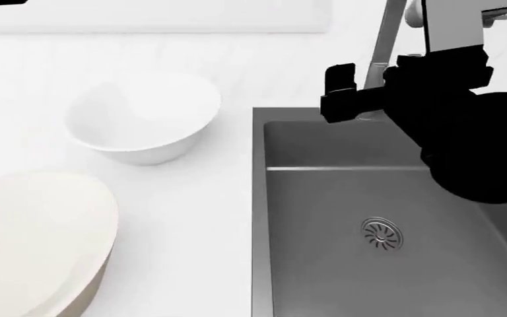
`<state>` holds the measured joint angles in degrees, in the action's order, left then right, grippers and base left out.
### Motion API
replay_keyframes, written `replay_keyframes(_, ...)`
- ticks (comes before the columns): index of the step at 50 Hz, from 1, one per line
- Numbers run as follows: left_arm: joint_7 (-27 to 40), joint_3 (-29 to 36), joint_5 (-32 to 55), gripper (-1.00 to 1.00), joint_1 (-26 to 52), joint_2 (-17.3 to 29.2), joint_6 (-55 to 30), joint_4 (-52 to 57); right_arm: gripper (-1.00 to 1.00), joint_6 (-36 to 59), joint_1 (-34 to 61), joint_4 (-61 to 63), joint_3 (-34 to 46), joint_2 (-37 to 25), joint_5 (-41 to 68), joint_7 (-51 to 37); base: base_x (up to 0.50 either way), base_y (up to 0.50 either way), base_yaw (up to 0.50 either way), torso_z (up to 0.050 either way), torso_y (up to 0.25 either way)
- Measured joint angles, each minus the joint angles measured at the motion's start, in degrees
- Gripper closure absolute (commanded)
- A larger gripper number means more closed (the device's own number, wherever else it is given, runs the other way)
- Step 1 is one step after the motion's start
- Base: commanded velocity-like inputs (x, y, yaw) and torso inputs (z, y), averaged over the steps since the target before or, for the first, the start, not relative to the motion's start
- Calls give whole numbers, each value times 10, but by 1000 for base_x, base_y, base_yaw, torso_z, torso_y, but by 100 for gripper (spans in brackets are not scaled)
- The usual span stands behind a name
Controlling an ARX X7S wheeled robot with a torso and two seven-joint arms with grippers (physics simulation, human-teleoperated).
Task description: Stack the bowls in the sink.
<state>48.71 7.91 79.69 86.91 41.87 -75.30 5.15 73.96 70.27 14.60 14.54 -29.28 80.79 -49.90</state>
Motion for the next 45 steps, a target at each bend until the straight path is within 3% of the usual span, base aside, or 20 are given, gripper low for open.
replay_keyframes(16, 7, -2, 11, -100, -2, 8, 1, 1, -100, -3, 10, -17, 7, 69, 97, -32, 0, 0, 0, 0, 0)
replay_keyframes(45, 16, 0, 26, -100, 7, 20, 0, -3, -100, -105, 162, -74, 131, 117, 521, -291, 0, 0, 0, 0, 0)
